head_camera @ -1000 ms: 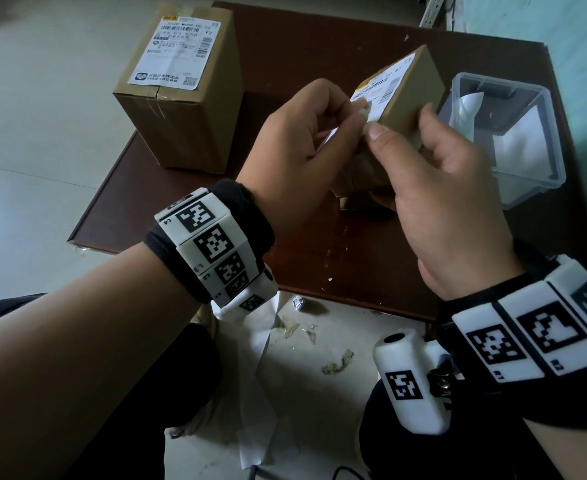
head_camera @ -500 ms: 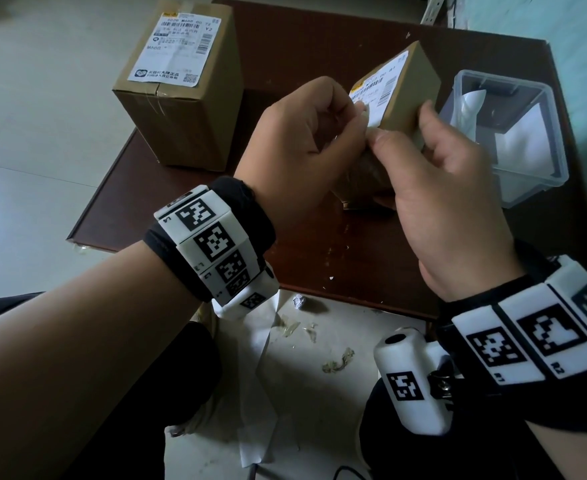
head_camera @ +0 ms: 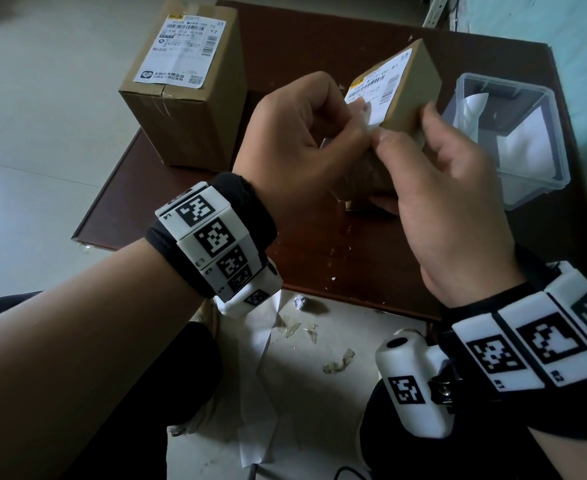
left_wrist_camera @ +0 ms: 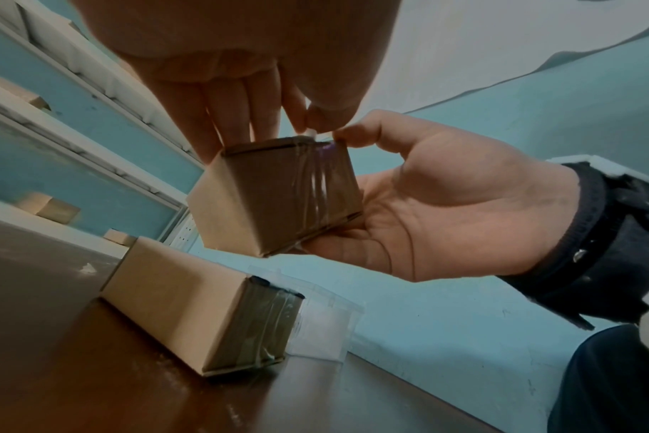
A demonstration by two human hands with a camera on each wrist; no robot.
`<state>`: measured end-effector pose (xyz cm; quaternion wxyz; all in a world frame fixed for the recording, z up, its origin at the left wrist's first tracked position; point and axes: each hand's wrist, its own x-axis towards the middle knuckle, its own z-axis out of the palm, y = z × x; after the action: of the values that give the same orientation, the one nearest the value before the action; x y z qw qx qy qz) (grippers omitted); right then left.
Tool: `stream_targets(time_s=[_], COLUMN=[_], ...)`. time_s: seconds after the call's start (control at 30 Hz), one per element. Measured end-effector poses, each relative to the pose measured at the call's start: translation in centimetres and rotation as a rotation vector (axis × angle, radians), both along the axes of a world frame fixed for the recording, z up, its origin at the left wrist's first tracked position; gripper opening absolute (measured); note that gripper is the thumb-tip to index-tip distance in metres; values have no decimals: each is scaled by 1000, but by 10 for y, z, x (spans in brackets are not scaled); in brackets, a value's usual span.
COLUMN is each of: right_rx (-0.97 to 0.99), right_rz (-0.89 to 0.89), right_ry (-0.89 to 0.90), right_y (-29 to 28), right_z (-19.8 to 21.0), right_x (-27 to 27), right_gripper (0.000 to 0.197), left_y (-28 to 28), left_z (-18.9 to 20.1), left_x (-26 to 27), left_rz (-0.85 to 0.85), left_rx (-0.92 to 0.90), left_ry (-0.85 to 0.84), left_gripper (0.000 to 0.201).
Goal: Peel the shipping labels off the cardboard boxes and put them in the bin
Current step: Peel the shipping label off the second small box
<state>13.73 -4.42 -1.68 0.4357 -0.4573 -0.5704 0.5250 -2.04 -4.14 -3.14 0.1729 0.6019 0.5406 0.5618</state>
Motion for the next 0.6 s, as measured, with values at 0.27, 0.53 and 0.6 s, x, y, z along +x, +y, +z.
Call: stream_targets(time_s=[0.27,0.53,0.6], right_rx=[9,10,11], right_rz=[11,8,10], right_ry=[9,-18,-22], right_y=[-1,0,0], right_z=[0,0,0], right_x=[0,1,1], right_gripper=[49,48,49], left_y=[0,-1,-1], left_z=[0,4,3], left_x=[0,0,0], left_rz=[2,16,-7], left_rx=[10,-3,-3], left_ry=[1,-3,-11], left_gripper=[23,26,25])
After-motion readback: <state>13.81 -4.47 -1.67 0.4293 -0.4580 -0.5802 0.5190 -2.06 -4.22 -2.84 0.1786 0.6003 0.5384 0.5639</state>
